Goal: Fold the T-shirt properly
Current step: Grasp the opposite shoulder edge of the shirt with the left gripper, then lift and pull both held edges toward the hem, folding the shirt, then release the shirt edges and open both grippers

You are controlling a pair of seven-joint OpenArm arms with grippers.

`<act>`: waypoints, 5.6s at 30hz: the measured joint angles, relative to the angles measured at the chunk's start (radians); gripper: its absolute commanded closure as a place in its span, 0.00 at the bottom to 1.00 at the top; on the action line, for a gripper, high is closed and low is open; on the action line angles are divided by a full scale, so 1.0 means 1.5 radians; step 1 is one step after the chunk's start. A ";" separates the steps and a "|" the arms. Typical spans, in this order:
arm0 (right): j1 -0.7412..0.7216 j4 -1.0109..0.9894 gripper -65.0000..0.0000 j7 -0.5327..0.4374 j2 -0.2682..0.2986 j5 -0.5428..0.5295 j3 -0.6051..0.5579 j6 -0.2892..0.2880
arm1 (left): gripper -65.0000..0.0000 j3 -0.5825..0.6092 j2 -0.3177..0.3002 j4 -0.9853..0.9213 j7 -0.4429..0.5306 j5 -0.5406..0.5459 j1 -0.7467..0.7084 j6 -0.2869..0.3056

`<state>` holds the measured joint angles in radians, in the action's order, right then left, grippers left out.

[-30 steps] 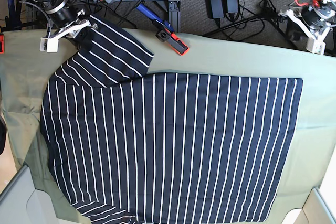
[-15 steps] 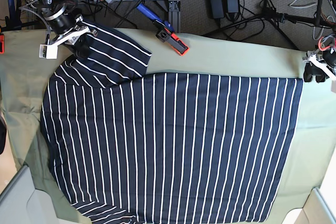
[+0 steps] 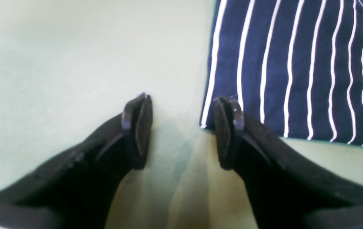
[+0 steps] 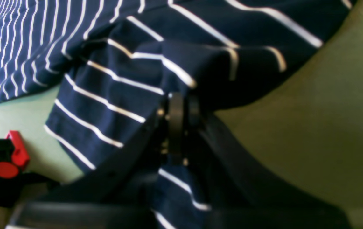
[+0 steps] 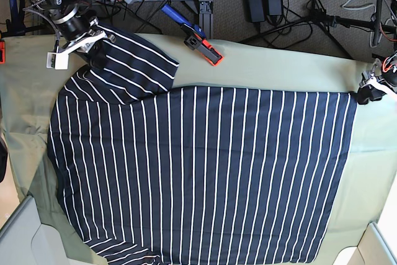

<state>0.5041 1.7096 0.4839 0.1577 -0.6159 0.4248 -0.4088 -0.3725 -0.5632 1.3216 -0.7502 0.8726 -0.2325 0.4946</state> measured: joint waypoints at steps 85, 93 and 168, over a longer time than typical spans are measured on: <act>-0.265 -0.028 1.00 0.114 0.120 0.007 -0.022 -0.002 | 1.00 0.180 -0.040 -0.059 0.026 -0.023 0.248 0.125; -0.424 -0.165 1.00 0.110 0.146 0.045 -0.064 -0.002 | 1.00 0.198 0.005 -0.191 0.035 -0.033 0.346 0.125; -0.524 -0.414 0.33 0.074 0.082 0.047 0.122 -0.001 | 0.40 0.137 0.008 -0.267 -0.050 0.007 0.358 0.117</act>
<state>-0.2825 1.0882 0.5945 0.2802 -0.5461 0.6083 -0.4099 -0.1677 -0.5510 0.9218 -0.8246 0.8825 0.3050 0.6704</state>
